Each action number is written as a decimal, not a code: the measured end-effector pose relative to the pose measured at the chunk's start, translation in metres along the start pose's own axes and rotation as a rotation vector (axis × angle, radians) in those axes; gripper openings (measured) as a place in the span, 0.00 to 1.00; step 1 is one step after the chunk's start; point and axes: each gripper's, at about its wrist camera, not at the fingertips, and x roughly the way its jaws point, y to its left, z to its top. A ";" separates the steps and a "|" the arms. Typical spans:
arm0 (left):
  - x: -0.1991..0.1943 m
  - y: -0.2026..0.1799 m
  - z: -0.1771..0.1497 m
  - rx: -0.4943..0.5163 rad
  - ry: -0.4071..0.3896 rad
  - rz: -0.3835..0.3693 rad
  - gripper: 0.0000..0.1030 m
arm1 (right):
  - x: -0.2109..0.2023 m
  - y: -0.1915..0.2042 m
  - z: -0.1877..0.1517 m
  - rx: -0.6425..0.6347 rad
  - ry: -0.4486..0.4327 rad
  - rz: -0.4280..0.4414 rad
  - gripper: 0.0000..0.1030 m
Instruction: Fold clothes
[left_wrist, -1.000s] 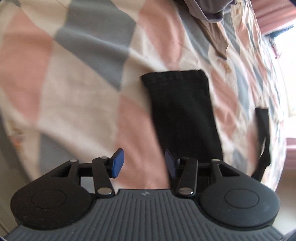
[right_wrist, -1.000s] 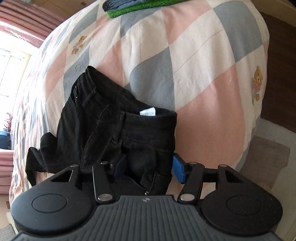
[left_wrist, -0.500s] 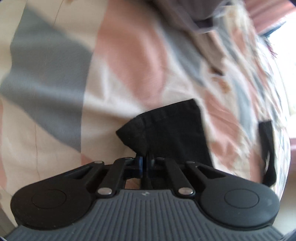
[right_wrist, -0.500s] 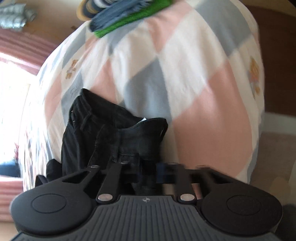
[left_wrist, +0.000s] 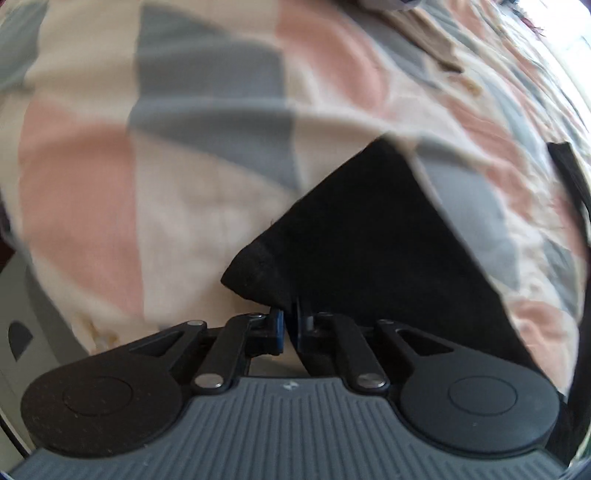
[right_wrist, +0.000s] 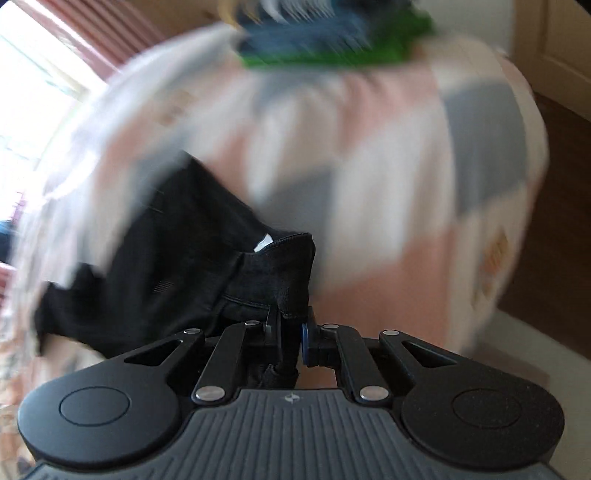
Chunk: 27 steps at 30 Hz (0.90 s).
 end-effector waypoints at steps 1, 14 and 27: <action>-0.002 0.000 -0.002 0.000 -0.008 0.006 0.07 | 0.003 0.000 0.002 0.030 0.008 -0.008 0.10; -0.081 -0.038 0.002 0.033 -0.099 0.101 0.22 | -0.042 0.020 0.021 -0.047 -0.207 -0.211 0.67; 0.047 -0.344 0.093 0.221 0.145 -0.421 0.40 | 0.025 0.252 -0.151 -1.145 -0.165 0.090 0.50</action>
